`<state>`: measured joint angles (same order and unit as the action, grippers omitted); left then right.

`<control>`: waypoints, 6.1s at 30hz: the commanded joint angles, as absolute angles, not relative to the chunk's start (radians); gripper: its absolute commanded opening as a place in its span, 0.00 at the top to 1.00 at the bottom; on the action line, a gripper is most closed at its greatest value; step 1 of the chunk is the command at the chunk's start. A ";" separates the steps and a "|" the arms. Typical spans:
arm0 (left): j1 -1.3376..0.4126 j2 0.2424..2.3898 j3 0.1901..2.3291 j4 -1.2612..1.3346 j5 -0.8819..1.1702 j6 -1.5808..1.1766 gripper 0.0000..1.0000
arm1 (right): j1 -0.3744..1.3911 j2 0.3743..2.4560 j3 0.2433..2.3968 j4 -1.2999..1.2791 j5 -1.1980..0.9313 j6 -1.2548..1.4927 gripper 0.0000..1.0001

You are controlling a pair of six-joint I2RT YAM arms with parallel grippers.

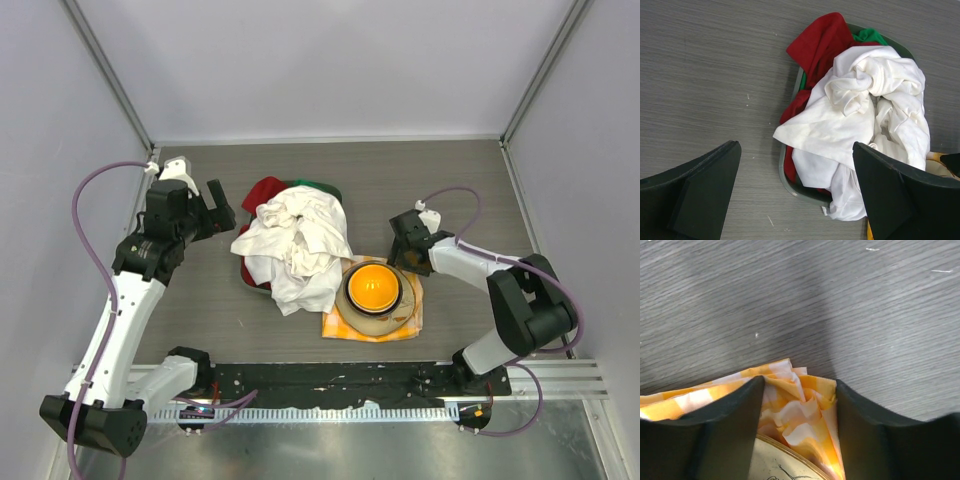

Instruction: Fold and stack the t-shirts

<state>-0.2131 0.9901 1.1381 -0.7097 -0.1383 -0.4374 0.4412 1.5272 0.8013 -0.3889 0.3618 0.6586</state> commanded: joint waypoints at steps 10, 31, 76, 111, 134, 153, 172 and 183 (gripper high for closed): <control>-0.212 0.989 1.141 -0.706 -0.140 -0.437 0.00 | 0.439 1.603 0.781 -0.380 0.354 0.710 0.99; -0.212 0.991 1.118 -0.696 -0.149 -0.449 0.00 | -0.044 2.149 1.459 -0.548 0.368 0.726 0.99; -0.210 0.985 1.095 -0.675 -0.252 -0.472 0.00 | -0.325 2.567 2.341 -0.428 0.305 0.606 0.10; -0.210 0.914 1.086 -0.726 -0.132 -0.506 0.00 | 0.129 1.664 1.210 -0.549 0.532 0.554 0.01; -0.210 0.946 1.103 -0.741 -0.207 -0.483 0.00 | -0.092 2.120 1.416 -0.451 0.416 0.515 0.02; -0.212 1.017 1.097 -0.695 0.041 -0.509 0.00 | 0.000 1.982 1.487 -0.466 0.430 0.488 0.02; -0.405 1.429 1.018 -0.328 -0.027 -0.785 0.02 | 0.480 1.595 1.575 -0.572 0.417 0.362 0.02; -0.414 1.728 1.225 -0.330 -0.195 -0.899 0.05 | 0.520 1.476 1.427 -0.532 0.419 0.336 0.02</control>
